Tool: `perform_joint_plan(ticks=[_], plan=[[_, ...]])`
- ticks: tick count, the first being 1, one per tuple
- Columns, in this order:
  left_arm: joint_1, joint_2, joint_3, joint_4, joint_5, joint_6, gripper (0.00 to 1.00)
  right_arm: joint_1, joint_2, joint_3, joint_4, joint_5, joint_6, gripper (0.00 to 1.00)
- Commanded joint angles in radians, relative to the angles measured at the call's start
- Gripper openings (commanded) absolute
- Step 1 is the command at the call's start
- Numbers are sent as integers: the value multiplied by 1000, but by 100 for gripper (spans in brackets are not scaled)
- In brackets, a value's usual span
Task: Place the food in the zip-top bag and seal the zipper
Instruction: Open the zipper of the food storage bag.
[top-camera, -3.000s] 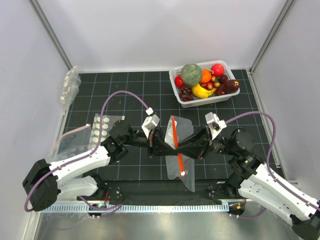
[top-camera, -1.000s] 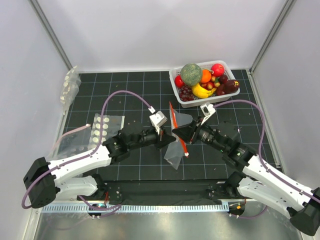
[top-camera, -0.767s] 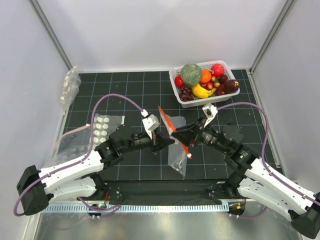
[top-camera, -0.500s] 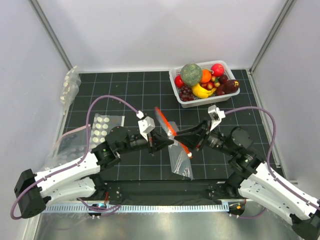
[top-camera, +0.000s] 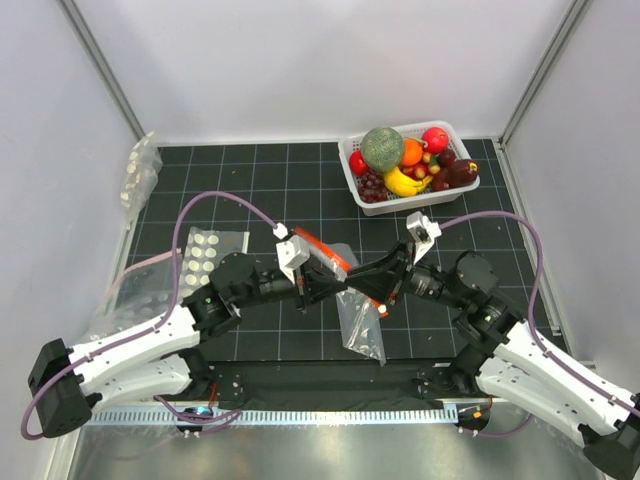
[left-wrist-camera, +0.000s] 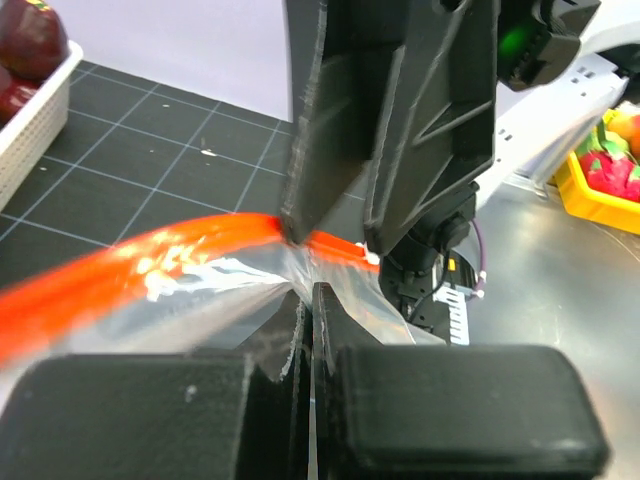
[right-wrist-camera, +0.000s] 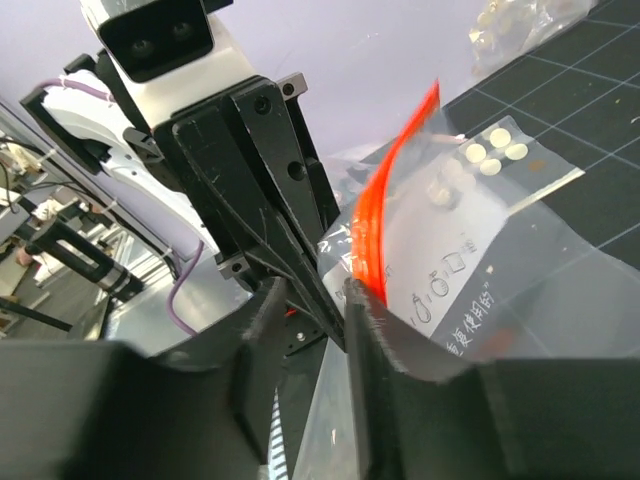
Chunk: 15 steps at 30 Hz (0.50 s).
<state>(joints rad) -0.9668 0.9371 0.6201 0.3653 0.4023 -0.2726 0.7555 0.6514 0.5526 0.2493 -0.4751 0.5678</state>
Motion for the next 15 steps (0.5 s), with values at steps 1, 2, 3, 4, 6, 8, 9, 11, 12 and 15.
perform_joint_plan(ticks=[1,2,3,4,6,8,9,11,12,15], plan=[[2,-30,-3,67,55,23,0,4,-36,20,12,24,-26,42],[2,-34,-5,67,61,24,0,4,-44,17,10,27,-28,43],[3,-35,-5,66,66,26,0,4,-50,17,7,32,-29,44],[2,-37,-5,66,69,27,0,4,-65,21,-10,47,-34,45],[2,-44,-8,67,75,30,0,4,-82,29,-34,72,-52,45],[2,-53,-14,76,95,30,0,4,-110,29,-74,125,-66,45],[2,-64,-17,86,104,30,0,4,-119,33,-97,141,-80,45],[2,-78,-25,96,133,30,0,4,-139,33,-108,170,-88,47],[2,-86,-34,109,141,30,0,4,-142,32,-113,174,-92,48],[2,-116,-55,138,165,32,0,4,-141,35,-101,129,-97,52]])
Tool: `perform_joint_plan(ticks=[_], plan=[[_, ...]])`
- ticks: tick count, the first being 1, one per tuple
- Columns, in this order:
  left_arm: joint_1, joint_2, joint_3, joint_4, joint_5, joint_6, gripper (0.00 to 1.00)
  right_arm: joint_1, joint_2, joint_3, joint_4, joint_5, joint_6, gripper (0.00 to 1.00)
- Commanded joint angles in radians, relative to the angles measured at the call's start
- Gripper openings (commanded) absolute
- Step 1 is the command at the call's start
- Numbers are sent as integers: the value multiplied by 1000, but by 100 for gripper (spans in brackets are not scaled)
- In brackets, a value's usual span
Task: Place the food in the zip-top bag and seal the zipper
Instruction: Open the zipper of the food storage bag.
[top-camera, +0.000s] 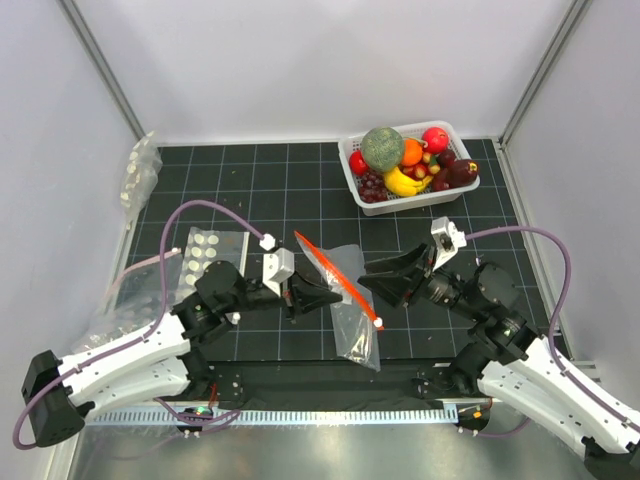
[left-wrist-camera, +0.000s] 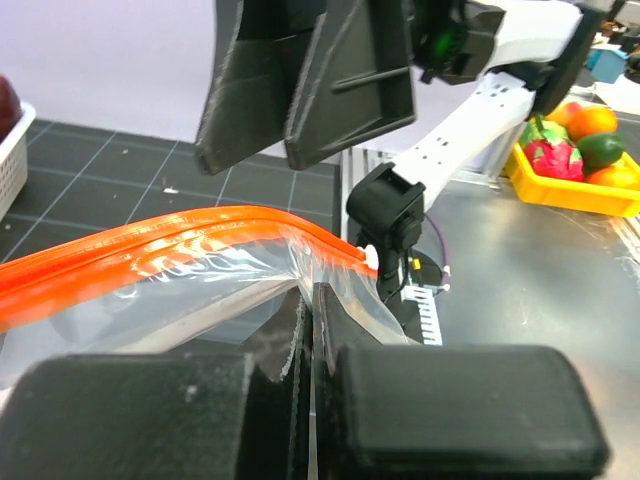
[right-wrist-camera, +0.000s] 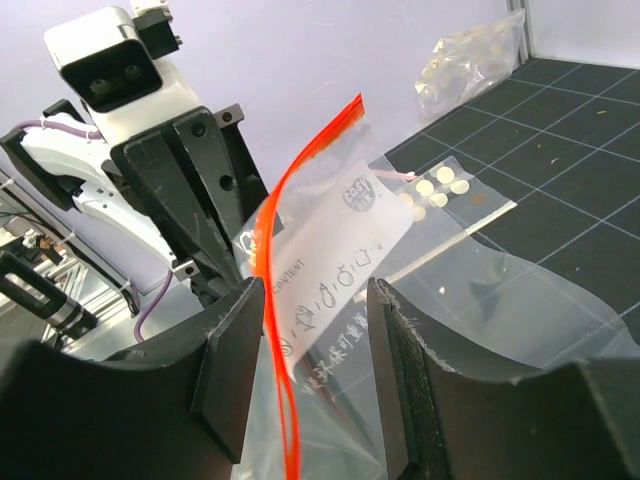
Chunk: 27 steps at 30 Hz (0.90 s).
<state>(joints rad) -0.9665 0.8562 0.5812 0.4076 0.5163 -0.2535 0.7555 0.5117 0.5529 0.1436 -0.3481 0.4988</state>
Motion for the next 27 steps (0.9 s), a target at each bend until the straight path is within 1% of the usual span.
perform_joint_plan(ticks=[1,2,3,4,5,7,8,11,16,21,27], plan=[[2,-48,-20,102,53,11,0,4,4,35,14,-18,-26,53],[2,-54,-26,108,63,11,0,4,13,35,22,-63,-23,53],[2,-57,-29,120,73,13,0,5,22,36,37,-78,-22,47],[2,-62,-34,128,82,13,0,4,28,36,45,-100,-16,45],[2,-65,-34,131,94,13,0,4,36,36,57,-145,-11,40],[2,-63,-34,132,97,13,0,4,60,35,100,-199,7,37],[2,-60,-34,132,94,13,0,4,70,36,112,-221,12,34],[2,-52,-29,131,91,13,0,4,86,42,120,-262,14,32],[2,-45,-21,106,74,20,0,4,100,42,148,-315,27,31],[2,-40,-15,92,65,26,0,4,80,35,146,-298,26,34],[2,-32,-11,88,67,28,0,4,51,31,134,-276,14,33]])
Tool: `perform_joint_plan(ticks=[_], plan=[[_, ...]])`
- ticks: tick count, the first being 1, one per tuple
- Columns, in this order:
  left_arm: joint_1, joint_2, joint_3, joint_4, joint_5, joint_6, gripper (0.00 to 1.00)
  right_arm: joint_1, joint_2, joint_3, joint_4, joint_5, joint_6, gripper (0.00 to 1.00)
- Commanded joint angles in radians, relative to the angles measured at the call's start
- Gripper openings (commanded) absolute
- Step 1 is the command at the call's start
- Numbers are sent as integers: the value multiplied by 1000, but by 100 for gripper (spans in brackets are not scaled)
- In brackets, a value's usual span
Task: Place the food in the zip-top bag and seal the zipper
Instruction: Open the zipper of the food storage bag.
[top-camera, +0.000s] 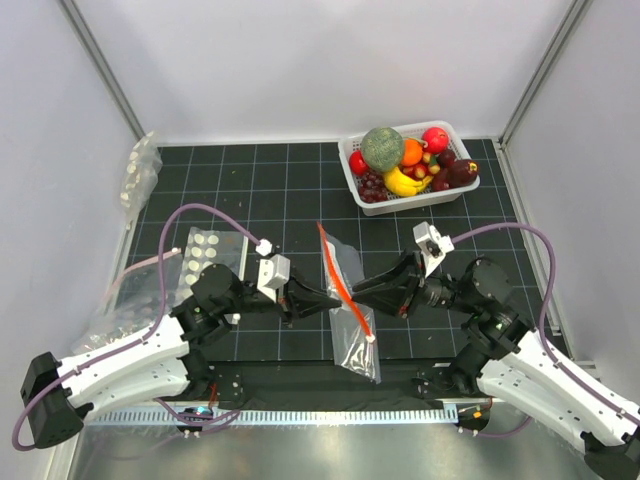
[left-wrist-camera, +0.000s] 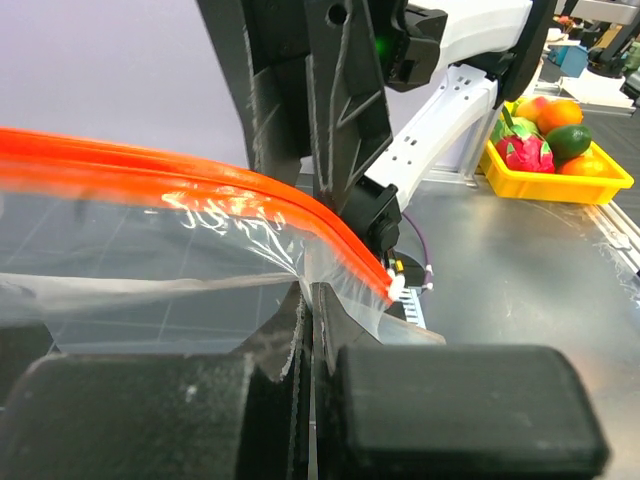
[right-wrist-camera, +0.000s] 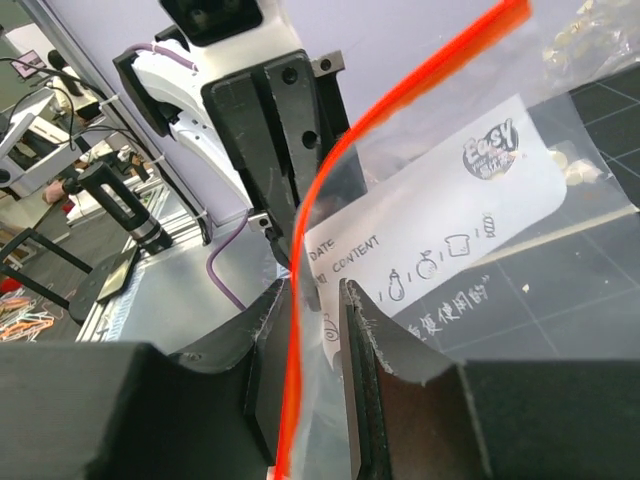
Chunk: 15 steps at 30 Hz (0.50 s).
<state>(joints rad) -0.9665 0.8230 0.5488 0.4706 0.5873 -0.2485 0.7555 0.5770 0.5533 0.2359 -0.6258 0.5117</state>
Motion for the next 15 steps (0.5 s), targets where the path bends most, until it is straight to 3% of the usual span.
perform_joint_plan(ticks=[1,15], plan=[[2,1,22,23,-4,23,0,4,-14,31,40,-8,1,32],[2,-8,22,26,19,22,0,4,4,31,49,-9,14,24]])
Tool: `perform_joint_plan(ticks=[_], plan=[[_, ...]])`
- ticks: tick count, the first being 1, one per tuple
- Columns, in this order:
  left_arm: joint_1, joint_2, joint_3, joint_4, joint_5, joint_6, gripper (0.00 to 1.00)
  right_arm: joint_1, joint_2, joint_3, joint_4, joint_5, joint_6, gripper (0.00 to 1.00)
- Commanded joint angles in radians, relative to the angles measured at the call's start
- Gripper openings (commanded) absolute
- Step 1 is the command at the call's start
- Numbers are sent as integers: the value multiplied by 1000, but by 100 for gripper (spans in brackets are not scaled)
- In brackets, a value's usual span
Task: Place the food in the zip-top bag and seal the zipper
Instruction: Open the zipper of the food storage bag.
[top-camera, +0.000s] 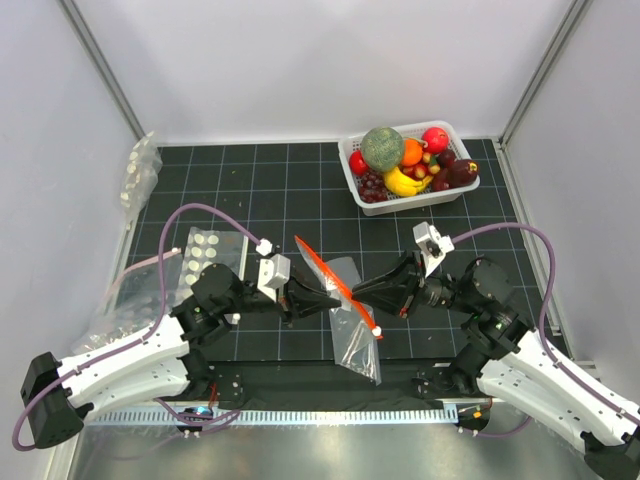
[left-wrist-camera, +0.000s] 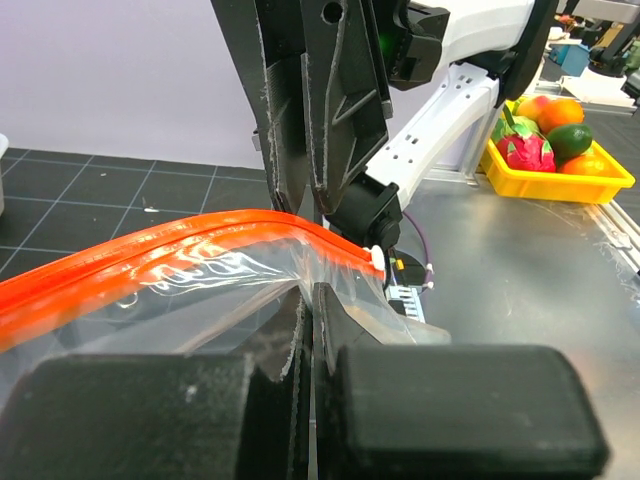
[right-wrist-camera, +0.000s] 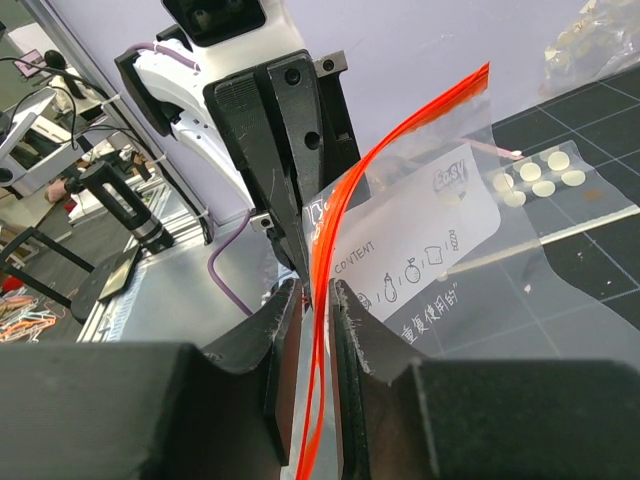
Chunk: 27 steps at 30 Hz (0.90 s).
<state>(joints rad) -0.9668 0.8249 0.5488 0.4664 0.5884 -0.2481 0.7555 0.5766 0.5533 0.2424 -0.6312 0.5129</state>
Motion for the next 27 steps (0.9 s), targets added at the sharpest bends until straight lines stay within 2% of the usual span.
perform_joint_plan(ticks=[1,12,27], plan=[[2,-10,20,35,24,21,0,4,5,33,44,-4,16,24],[0,-15,17,48,67,24,0,4,17,34,52,-4,36,19],[0,-23,11,52,70,29,0,4,5,30,58,-10,35,19]])
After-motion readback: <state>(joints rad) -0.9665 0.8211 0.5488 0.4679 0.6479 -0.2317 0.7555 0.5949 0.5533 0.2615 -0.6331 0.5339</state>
